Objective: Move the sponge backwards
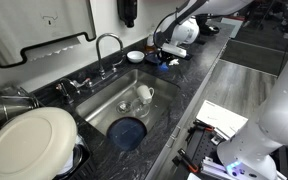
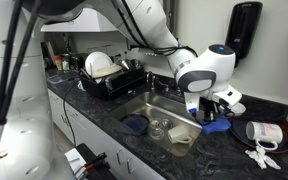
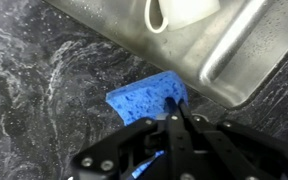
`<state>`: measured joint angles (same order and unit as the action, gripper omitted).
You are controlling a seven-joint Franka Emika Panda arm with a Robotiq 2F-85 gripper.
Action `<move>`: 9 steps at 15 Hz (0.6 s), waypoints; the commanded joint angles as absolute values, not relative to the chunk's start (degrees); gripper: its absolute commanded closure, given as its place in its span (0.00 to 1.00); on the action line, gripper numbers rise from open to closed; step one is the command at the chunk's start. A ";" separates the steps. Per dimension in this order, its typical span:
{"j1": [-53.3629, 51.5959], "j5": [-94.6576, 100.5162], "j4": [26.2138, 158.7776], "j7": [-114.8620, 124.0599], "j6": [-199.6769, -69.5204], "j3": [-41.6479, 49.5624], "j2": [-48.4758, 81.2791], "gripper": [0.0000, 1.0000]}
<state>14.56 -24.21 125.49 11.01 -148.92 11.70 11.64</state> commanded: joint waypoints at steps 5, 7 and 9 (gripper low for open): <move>16.82 -31.11 112.04 11.56 -146.57 9.46 25.18 0.99; 16.88 -30.64 109.31 14.25 -146.93 9.60 27.73 0.99; 16.95 -30.40 108.77 15.34 -147.34 9.40 27.54 0.71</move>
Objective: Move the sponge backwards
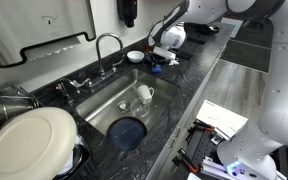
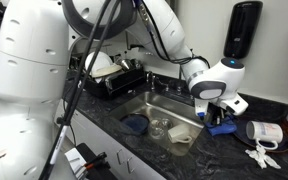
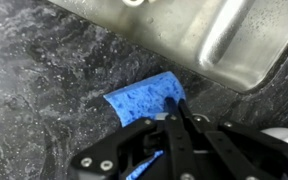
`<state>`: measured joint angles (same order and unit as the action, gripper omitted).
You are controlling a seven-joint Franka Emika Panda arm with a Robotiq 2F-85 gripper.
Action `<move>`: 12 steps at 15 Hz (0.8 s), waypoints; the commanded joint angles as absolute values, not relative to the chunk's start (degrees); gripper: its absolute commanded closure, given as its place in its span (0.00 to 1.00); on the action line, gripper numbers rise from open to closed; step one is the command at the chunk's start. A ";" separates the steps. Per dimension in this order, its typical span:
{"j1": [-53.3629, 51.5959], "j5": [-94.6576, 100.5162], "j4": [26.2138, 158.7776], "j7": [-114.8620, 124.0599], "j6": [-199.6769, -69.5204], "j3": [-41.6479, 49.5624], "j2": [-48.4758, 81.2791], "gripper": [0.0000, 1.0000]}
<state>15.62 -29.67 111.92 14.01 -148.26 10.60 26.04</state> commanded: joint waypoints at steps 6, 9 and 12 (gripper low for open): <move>15.52 -24.30 111.42 16.73 -136.48 11.49 19.85 0.30; 15.37 -19.49 110.89 17.04 -123.06 12.18 16.26 0.10; 15.06 -17.44 111.43 15.92 -111.27 12.25 11.85 0.00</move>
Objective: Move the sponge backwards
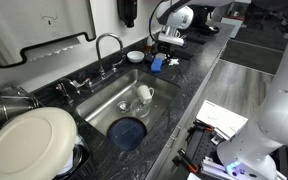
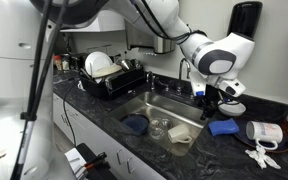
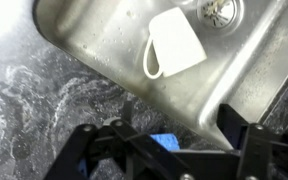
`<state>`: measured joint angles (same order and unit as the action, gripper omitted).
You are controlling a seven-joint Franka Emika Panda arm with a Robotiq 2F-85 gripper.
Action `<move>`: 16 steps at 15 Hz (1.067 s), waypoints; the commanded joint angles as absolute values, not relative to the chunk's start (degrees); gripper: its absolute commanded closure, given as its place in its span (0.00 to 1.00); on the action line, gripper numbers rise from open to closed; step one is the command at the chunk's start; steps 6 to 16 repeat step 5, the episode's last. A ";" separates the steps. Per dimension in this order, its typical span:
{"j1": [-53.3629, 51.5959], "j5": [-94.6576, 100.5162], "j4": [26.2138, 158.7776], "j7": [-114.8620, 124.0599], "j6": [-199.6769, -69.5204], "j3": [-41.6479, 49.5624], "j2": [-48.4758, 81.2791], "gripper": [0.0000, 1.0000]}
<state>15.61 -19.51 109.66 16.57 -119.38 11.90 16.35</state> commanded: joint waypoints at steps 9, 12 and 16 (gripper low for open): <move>12.55 -11.38 116.45 16.23 -109.20 11.84 4.03 0.00; 12.55 -11.38 116.45 16.23 -109.20 11.84 4.03 0.00; 12.55 -11.38 116.45 16.23 -109.20 11.84 4.03 0.00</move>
